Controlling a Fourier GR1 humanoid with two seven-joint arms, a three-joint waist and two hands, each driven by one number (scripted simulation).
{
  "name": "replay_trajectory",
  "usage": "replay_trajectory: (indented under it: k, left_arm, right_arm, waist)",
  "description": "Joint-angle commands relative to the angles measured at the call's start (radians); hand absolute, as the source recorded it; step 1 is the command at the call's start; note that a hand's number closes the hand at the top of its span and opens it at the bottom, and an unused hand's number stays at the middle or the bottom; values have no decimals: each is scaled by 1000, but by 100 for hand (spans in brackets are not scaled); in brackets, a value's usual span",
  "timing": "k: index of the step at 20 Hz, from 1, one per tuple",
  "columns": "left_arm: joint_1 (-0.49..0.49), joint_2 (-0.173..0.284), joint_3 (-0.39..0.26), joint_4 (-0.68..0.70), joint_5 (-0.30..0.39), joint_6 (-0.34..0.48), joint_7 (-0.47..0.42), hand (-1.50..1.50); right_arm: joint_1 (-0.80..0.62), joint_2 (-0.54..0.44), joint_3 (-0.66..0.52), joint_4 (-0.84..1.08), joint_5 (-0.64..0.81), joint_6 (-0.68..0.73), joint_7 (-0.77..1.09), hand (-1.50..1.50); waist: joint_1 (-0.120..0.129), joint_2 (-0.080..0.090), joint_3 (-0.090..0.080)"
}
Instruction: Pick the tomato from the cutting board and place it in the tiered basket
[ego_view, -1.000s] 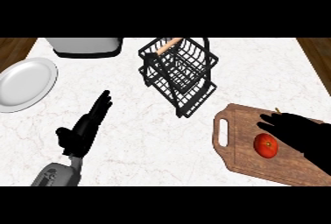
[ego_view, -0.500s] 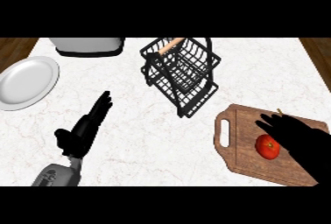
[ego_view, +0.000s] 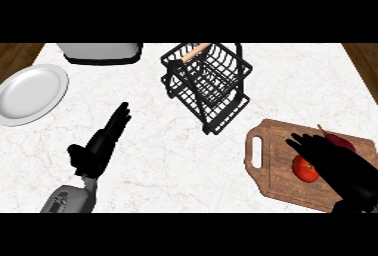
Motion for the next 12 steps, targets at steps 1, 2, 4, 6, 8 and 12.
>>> replay_trajectory:
  k: [1,2,4,6,8,12]
  left_arm:
    - [29,-10,10,-81,-19,-12,65,0]
    - [52,-10,30,0,-16,-36,-39,0]
    - [51,6,31,-92,-7,-36,61,0]
    - [10,-31,40,-6,-36,-49,18,0]
    - [36,-34,38,-25,-51,-54,-11,0]
    - [-11,-64,67,23,-92,-32,-4,0]
  right_arm:
    - [-11,70,-34,12,53,23,-1,-150]
    - [25,75,7,61,114,-47,-33,-150]
    - [18,118,1,116,135,-73,-13,-150]
    - [-10,114,-41,151,144,-26,-55,-150]
    - [26,89,-72,209,160,-93,-149,-150]
    - [5,132,-104,246,185,-77,-187,-150]
  waist:
    - [0,-1,0]
    - [-1,0,0]
    - [2,-1,0]
    - [-1,0,0]
    - [-1,0,0]
    - [-2,0,0]
